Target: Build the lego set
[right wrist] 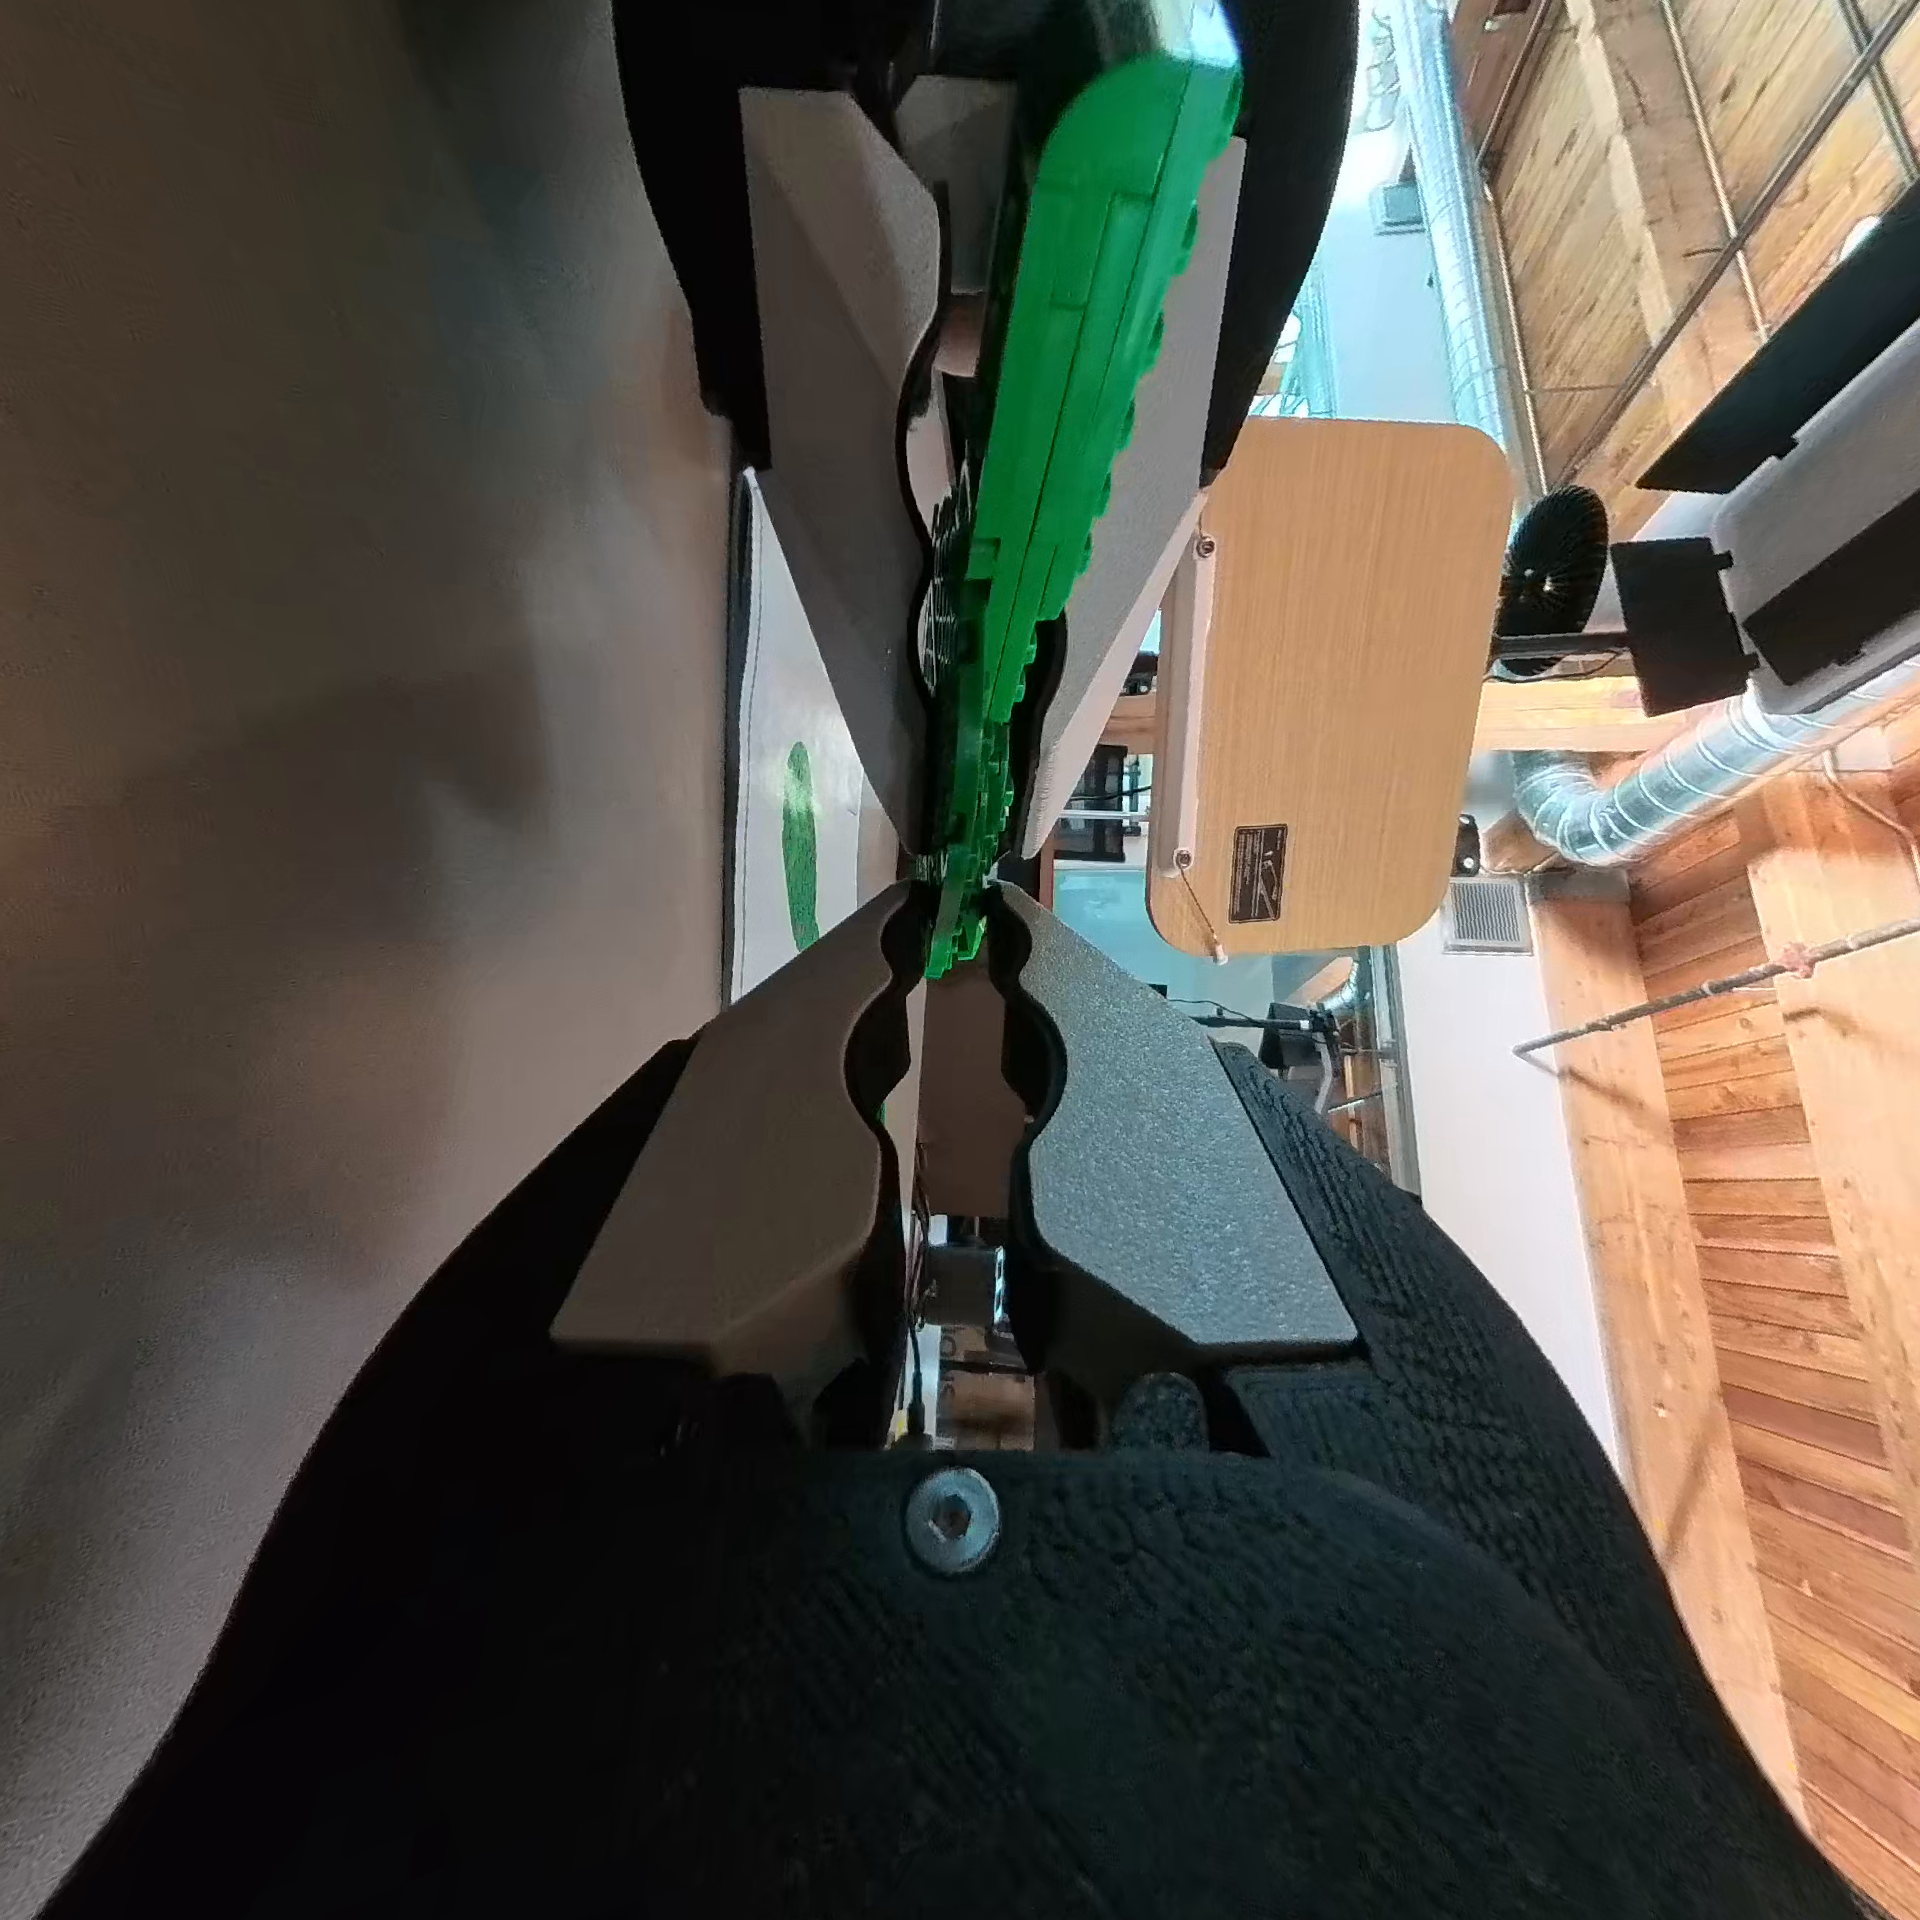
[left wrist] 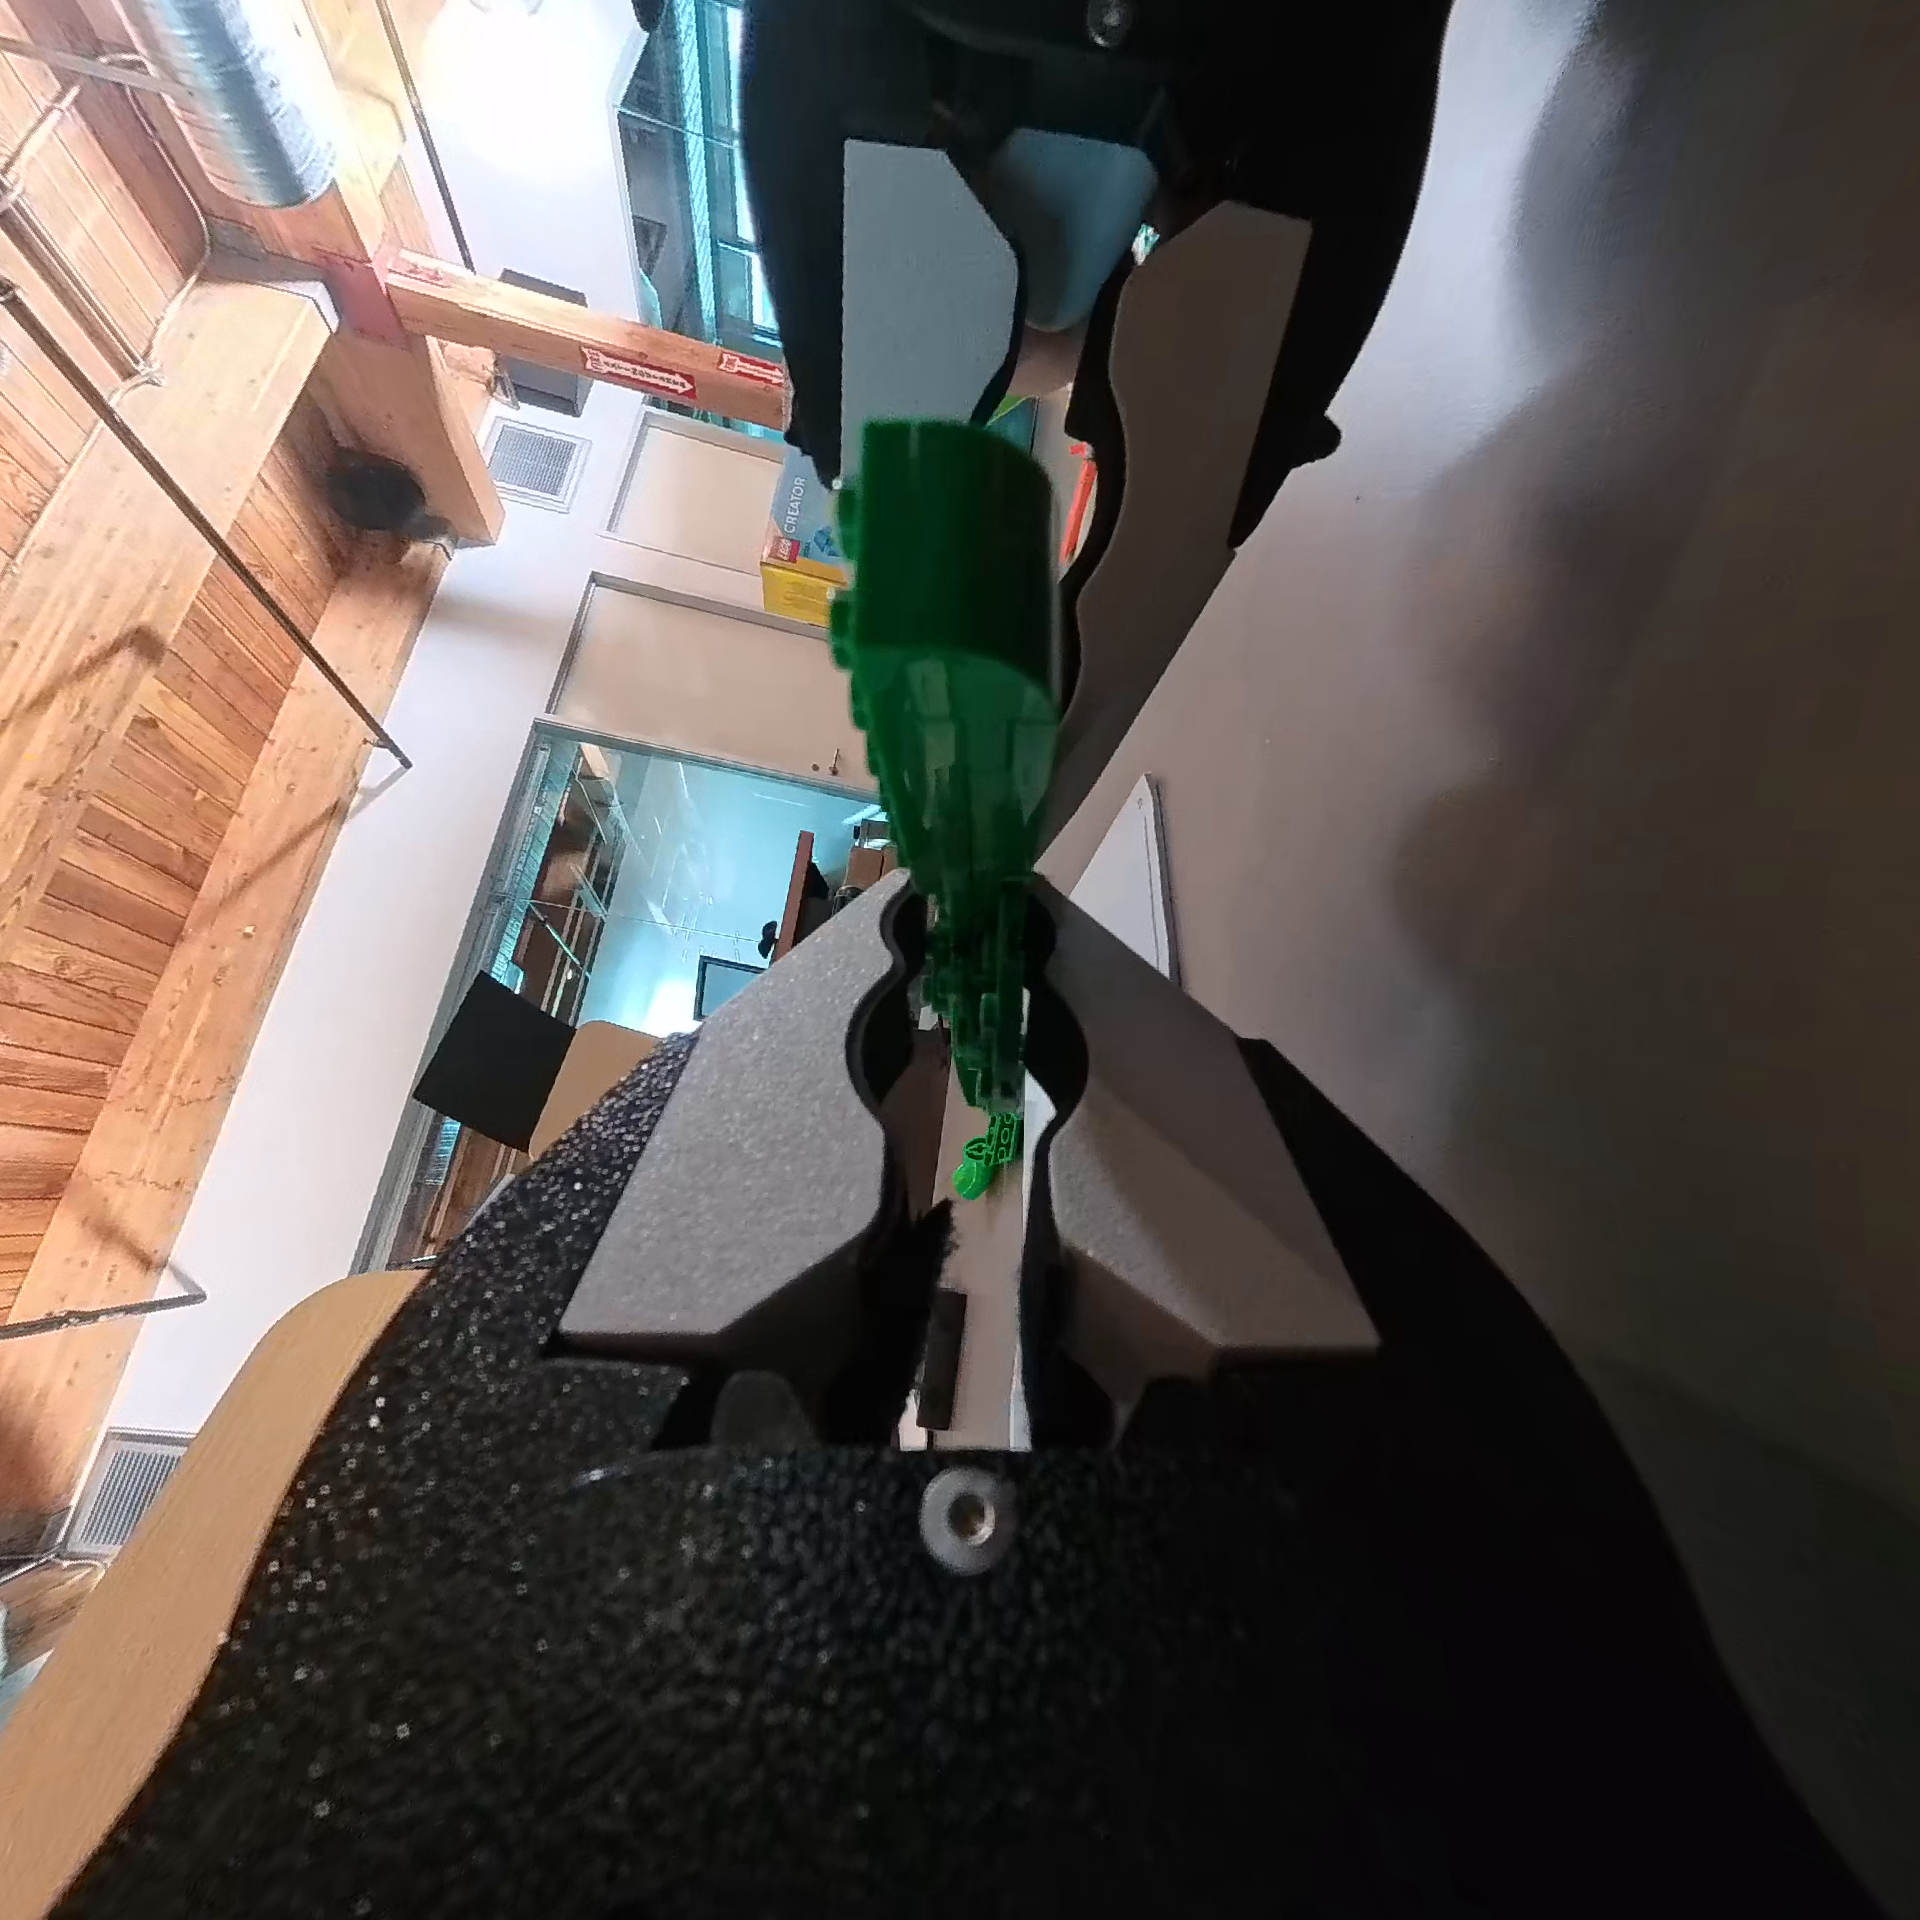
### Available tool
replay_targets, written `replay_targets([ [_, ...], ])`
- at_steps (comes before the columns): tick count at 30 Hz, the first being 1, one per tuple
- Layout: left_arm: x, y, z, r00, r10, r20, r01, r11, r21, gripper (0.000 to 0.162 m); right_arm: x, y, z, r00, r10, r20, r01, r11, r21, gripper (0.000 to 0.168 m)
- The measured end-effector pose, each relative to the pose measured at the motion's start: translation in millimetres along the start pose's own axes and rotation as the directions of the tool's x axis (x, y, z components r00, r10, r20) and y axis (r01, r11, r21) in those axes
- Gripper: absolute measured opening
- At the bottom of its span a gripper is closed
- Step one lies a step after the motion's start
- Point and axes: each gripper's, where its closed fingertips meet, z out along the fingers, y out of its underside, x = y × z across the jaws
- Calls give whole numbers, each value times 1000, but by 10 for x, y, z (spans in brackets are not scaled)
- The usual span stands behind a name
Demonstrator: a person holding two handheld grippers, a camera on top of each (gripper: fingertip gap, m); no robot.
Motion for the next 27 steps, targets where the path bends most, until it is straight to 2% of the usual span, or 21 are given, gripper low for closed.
replay_targets([
  [6,6,-34,-7,1000,5,-1,-5,1000,12,13,4,-38,-3,998,66,8,-66,997,30,10],
  [27,-22,-77,-12,999,25,26,-26,999,20,13,65,-55,-22,996,89,-23,-87,994,63,17],
])
